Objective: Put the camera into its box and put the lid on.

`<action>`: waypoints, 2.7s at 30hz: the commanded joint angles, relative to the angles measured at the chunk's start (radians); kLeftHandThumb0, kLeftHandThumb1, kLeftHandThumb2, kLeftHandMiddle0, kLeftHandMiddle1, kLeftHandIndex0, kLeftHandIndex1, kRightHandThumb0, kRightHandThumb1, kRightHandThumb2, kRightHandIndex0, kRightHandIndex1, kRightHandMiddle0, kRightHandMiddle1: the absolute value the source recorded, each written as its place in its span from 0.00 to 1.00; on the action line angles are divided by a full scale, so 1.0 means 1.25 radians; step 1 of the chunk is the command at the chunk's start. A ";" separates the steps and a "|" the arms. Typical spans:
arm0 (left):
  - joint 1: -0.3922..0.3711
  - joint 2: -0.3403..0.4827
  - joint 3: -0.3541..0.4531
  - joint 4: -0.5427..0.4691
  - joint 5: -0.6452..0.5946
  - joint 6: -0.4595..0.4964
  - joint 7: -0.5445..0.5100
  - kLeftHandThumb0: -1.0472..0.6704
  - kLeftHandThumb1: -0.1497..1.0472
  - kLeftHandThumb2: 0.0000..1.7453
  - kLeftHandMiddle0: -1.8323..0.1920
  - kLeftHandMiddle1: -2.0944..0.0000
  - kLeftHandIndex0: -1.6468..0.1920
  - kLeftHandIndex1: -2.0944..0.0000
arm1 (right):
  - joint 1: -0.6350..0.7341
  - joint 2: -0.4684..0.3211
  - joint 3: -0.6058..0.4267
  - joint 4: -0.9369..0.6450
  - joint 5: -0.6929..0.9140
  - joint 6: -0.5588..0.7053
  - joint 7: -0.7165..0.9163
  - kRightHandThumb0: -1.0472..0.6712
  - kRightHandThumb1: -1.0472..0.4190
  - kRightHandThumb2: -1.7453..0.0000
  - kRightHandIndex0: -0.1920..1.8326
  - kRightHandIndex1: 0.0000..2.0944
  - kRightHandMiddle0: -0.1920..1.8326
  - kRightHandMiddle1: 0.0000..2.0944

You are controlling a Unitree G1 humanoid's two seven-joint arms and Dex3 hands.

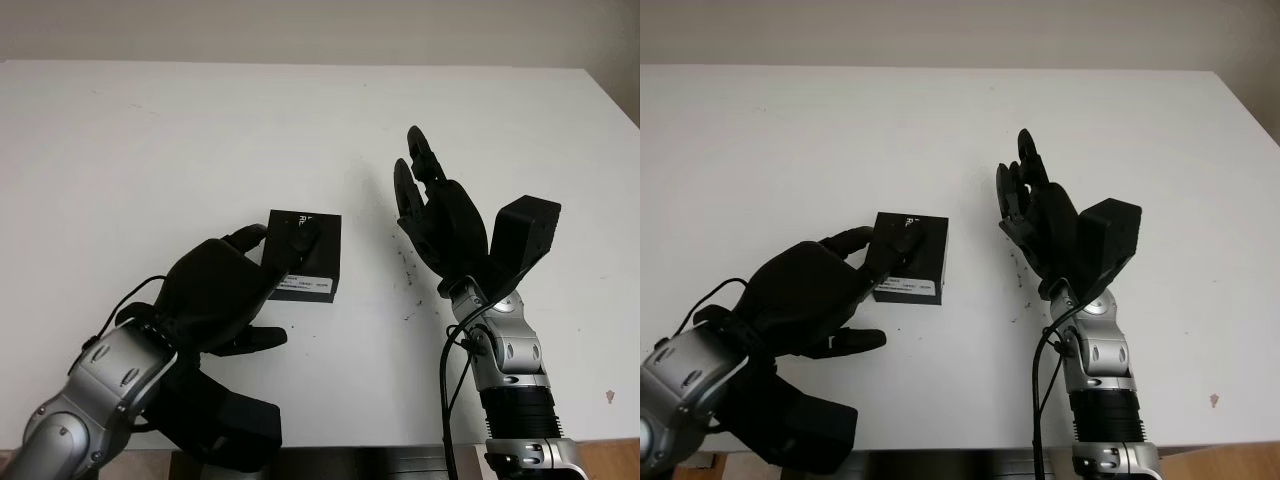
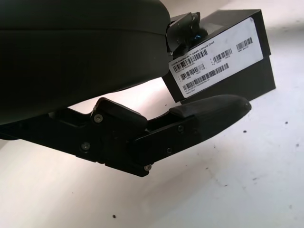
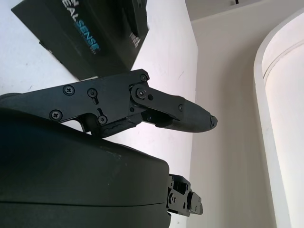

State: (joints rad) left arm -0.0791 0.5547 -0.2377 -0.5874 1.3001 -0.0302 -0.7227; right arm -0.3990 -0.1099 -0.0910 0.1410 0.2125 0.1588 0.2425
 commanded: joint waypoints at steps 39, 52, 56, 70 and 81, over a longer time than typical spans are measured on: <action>0.077 -0.077 0.192 -0.033 -0.520 0.076 0.022 0.22 1.00 0.37 0.98 0.98 0.92 0.98 | 0.005 -0.013 -0.007 -0.037 0.003 0.017 0.001 0.28 0.00 0.64 0.00 0.02 0.00 0.02; -0.002 -0.093 0.287 -0.037 -0.660 0.130 0.218 0.32 1.00 0.22 0.68 0.95 0.69 0.90 | 0.007 -0.016 -0.006 -0.032 0.001 0.011 0.011 0.28 0.00 0.64 0.00 0.01 0.00 0.02; -0.003 -0.062 0.265 -0.013 -0.569 0.082 0.276 0.31 1.00 0.22 0.70 0.97 0.70 0.91 | 0.008 -0.014 -0.010 -0.036 0.004 0.023 0.006 0.27 0.00 0.64 0.00 0.01 0.00 0.02; -0.132 -0.201 0.374 0.197 -0.940 0.118 0.410 0.26 1.00 0.27 0.98 0.99 0.96 1.00 | -0.002 -0.016 -0.010 -0.047 0.001 0.009 0.000 0.26 0.00 0.64 0.00 0.02 0.01 0.03; -0.192 -0.252 0.417 0.433 -1.158 0.074 0.428 0.19 1.00 0.35 1.00 1.00 1.00 1.00 | -0.012 0.001 0.006 -0.049 -0.034 -0.057 -0.034 0.22 0.00 0.63 0.00 0.00 0.00 0.00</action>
State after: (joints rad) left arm -0.2996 0.2498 0.2762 -0.0706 -0.1322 0.0838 -0.1907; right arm -0.4015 -0.1101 -0.0889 0.0856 0.1794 0.1060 0.2067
